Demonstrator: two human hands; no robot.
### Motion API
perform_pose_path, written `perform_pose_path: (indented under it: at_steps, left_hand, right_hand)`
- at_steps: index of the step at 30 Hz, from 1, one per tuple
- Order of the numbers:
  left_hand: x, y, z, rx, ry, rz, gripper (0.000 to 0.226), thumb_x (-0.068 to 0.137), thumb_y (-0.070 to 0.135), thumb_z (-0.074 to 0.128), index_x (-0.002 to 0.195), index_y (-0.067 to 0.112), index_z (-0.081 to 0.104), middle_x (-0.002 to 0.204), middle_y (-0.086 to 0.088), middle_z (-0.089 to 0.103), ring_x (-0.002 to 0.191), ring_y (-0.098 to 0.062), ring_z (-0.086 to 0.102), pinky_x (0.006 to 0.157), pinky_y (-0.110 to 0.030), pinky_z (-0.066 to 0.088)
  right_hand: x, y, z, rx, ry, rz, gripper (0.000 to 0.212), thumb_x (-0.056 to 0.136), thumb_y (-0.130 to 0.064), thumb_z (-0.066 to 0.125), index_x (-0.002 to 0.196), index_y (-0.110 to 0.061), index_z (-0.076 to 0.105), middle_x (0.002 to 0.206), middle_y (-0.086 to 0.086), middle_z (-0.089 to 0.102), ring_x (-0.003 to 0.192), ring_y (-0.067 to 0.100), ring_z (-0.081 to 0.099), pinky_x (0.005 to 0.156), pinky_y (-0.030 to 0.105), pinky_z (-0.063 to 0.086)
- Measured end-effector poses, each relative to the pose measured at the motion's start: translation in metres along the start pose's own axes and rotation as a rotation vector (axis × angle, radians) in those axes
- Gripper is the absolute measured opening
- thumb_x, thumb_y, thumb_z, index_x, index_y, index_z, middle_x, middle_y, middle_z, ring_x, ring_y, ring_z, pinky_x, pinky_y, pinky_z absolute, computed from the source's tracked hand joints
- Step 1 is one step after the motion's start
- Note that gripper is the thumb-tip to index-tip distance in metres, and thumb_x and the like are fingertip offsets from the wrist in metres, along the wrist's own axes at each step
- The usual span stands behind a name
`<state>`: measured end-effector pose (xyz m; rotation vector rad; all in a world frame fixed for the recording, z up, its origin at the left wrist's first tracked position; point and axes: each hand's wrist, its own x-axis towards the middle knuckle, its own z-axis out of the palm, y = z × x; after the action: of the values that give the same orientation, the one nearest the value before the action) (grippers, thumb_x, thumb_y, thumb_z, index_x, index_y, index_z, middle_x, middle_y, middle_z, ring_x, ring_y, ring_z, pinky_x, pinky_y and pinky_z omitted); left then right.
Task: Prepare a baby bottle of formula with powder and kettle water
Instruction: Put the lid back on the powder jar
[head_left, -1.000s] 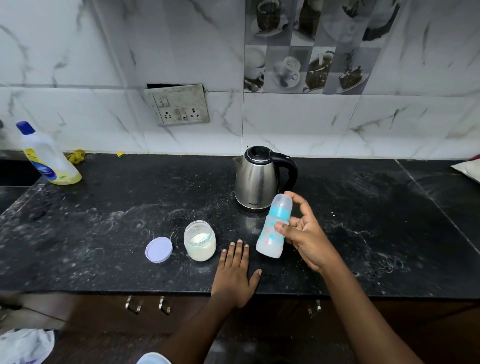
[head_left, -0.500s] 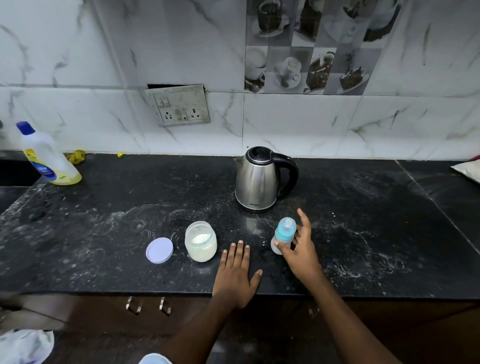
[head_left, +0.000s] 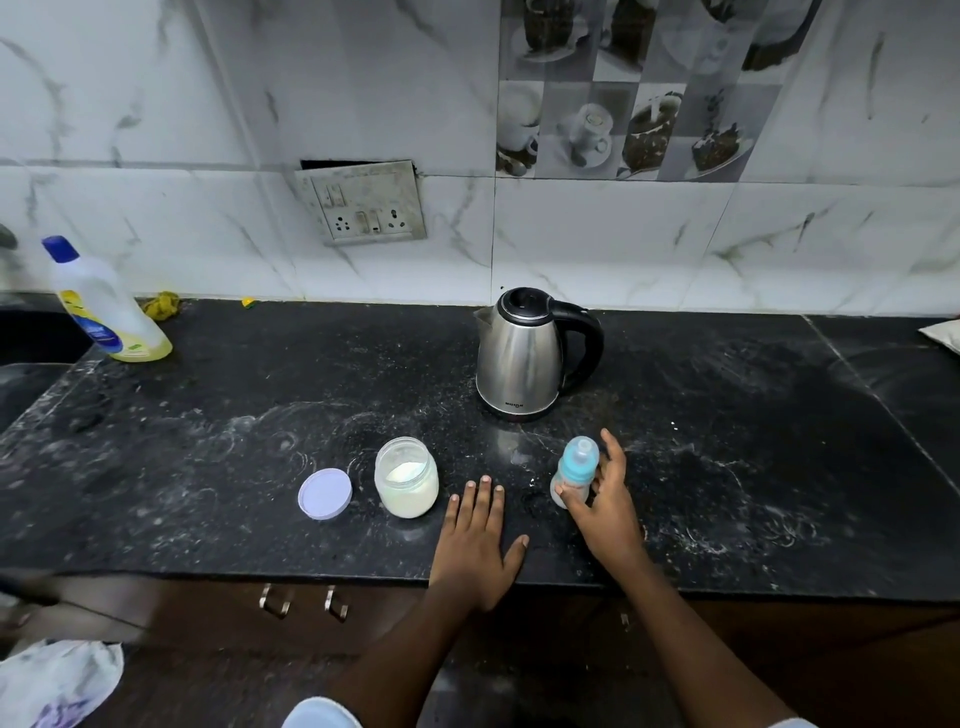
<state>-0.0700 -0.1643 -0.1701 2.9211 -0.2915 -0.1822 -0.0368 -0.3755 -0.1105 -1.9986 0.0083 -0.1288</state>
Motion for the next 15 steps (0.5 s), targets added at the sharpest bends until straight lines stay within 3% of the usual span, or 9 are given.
perform_pose_path:
  at_steps: [3,5,8,11,13,15]
  left_hand:
    - [-0.001,0.002,-0.003,-0.002,-0.014,0.000,0.092,0.097,0.071,0.003,0.170,0.015,-0.006,0.178,-0.008,-0.014,0.164,-0.026,-0.018,0.130,-0.044,-0.016]
    - [-0.002,0.003,-0.006,-0.015,-0.021,-0.008,0.093,0.096,0.071,0.002,0.170,0.015,-0.006,0.178,-0.008,-0.014,0.163,-0.027,-0.019,0.130,-0.045,-0.017]
    - [-0.002,0.010,-0.019,-0.062,-0.020,-0.027,0.093,0.096,0.071,0.006,0.170,0.014,-0.001,0.178,-0.011,-0.015,0.163,-0.028,-0.022,0.130,-0.046,-0.017]
    - [-0.002,0.023,-0.039,-0.169,0.075,0.030,0.083,0.104,0.062,0.024,0.169,0.012,0.015,0.178,-0.013,-0.005,0.161,-0.027,-0.023,0.132,-0.048,-0.011]
    - [0.002,0.031,-0.060,-0.277,0.195,0.130,0.067,0.108,0.045,0.044,0.162,0.007,0.038,0.176,-0.017,0.019,0.164,-0.031,-0.005,0.134,-0.053,0.004]
    - [0.008,0.035,-0.089,-0.374,0.328,0.248,0.043,0.106,0.023,0.059,0.144,0.004,0.062,0.162,-0.019,0.049,0.159,-0.035,0.031,0.132,-0.050,0.021]
  right_hand:
    - [0.002,0.004,-0.002,0.001,-0.029,0.001,0.120,0.083,-0.017,0.086,0.156,-0.061,0.002,0.137,-0.027,0.054,0.124,-0.013,0.055,0.105,0.029,0.045]
    - [-0.001,0.001,-0.005,0.015,-0.014,-0.001,0.127,0.078,-0.025,0.092,0.158,-0.060,-0.001,0.147,-0.018,0.049,0.135,-0.009,0.047,0.108,0.027,0.038]
    - [-0.005,-0.012,-0.013,-0.197,0.156,-0.243,0.093,0.094,-0.044,0.070,0.164,-0.044,0.008,0.163,0.002,0.033,0.152,0.022,0.031,0.121,0.049,0.028]
    - [0.000,-0.030,-0.017,-0.381,0.264,-0.668,0.056,0.101,-0.032,0.051,0.153,-0.019,0.034,0.154,0.020,0.048,0.143,0.043,0.042,0.121,0.066,0.022]
    - [0.004,-0.047,-0.012,-0.350,0.290,-0.752,0.048,0.102,-0.027,0.051,0.147,-0.015,0.039,0.146,0.022,0.055,0.138,0.044,0.048,0.117,0.066,0.028]
    - [0.004,-0.060,-0.005,-0.296,0.284,-0.769,0.048,0.099,-0.022,0.055,0.143,-0.011,0.043,0.141,0.023,0.060,0.134,0.042,0.051,0.111,0.062,0.036]
